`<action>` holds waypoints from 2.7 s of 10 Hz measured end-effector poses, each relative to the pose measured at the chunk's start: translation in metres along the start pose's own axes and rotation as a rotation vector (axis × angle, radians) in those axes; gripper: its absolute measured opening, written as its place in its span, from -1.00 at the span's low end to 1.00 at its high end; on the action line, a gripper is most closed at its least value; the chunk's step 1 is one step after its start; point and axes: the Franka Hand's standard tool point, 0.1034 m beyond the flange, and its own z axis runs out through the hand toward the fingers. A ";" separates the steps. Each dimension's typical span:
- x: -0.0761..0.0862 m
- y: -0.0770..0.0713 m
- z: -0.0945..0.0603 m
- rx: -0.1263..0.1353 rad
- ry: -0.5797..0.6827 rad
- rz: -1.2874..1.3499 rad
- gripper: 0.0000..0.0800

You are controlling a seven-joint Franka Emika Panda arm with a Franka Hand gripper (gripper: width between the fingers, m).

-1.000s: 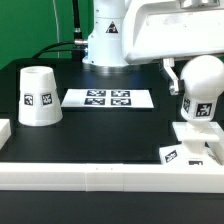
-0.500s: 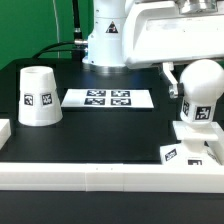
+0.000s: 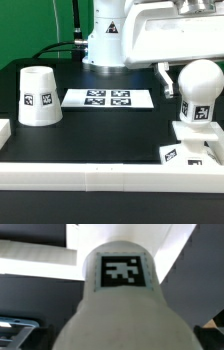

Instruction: Assemble lamp

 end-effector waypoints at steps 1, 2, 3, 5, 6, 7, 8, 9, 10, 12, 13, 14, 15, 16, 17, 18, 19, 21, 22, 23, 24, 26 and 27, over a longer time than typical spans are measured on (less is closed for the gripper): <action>0.000 0.000 0.000 0.000 0.000 0.000 0.73; 0.000 0.000 -0.001 0.000 -0.002 0.000 0.75; 0.003 0.001 -0.006 0.001 -0.007 0.000 0.75; 0.010 0.000 -0.017 0.002 -0.001 -0.003 0.75; 0.013 0.001 -0.022 0.002 -0.003 -0.002 0.75; 0.018 0.002 -0.029 0.003 -0.007 -0.002 0.75; 0.022 0.002 -0.032 0.003 0.001 -0.002 0.75; 0.020 0.002 -0.030 0.003 -0.003 -0.002 0.75; 0.020 0.002 -0.030 0.003 -0.002 -0.002 0.75; 0.018 0.002 -0.029 0.005 -0.016 -0.002 0.75; 0.016 0.001 -0.028 0.011 -0.049 -0.002 0.75; 0.009 0.001 -0.025 0.023 -0.133 0.001 0.75; 0.009 0.003 -0.023 0.034 -0.209 0.006 0.75; 0.012 0.005 -0.022 0.036 -0.224 0.008 0.75; 0.004 0.003 -0.020 0.050 -0.314 0.011 0.75; 0.004 0.002 -0.019 0.064 -0.386 0.014 0.75; 0.006 -0.001 -0.017 0.070 -0.415 0.016 0.75; 0.005 -0.004 -0.013 0.077 -0.440 0.015 0.75; 0.004 -0.005 -0.012 0.077 -0.439 0.012 0.75; 0.004 -0.003 -0.011 0.082 -0.438 -0.015 0.75; 0.003 -0.001 -0.010 0.086 -0.437 -0.038 0.44; 0.003 -0.001 -0.010 0.086 -0.437 -0.034 0.44; 0.003 -0.001 -0.010 0.086 -0.437 -0.034 0.44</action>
Offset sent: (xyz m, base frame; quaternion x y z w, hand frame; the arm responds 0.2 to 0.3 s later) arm -0.0134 -0.0044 0.0200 0.0011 -0.0269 -0.0109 0.9996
